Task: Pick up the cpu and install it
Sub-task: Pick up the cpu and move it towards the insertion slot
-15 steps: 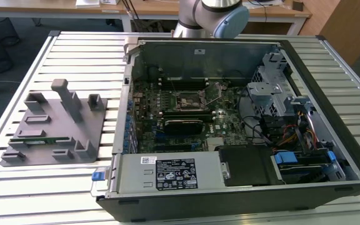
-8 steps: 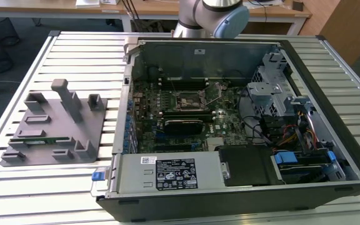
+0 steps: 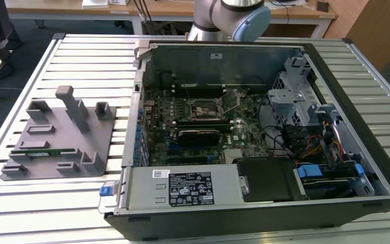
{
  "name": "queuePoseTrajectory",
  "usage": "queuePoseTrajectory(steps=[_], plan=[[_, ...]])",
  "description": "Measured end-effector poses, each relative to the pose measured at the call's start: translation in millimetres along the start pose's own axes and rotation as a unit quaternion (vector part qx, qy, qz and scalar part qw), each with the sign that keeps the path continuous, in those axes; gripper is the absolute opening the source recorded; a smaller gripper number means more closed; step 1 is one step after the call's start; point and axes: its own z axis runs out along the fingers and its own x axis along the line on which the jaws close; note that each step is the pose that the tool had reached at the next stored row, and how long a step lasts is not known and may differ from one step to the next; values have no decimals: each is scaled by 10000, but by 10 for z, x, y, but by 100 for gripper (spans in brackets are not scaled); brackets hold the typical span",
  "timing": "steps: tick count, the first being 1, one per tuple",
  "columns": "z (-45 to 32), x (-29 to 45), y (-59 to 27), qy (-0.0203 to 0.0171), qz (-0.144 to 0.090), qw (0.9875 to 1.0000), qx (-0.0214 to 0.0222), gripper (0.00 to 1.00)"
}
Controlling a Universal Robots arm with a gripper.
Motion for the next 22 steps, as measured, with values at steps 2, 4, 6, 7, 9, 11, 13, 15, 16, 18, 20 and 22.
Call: queuePoseTrajectory(steps=[2, 4, 6, 7, 9, 11, 13, 15, 16, 18, 20, 22], plan=[[0, -39, 0, 0, 0, 10000, 0, 53], [-1, -80, 0, 0, 0, 10000, 0, 53], [0, -120, 0, 0, 0, 10000, 0, 53], [0, -138, 0, 0, -1, 10000, 0, 53], [0, -172, 0, 0, 0, 10000, 0, 53], [-1, -205, 0, 0, 0, 10000, 0, 53], [-1, -236, 0, 0, 0, 10000, 0, 53], [-1, -264, 0, 0, 0, 10000, 0, 53], [-1, -278, 0, 0, 0, 10000, 0, 53], [-1, -305, 0, 0, 0, 10000, 0, 53], [-1, -332, 0, 0, 0, 10000, 0, 53], [-1, -359, 0, 0, 0, 10000, 0, 53]])
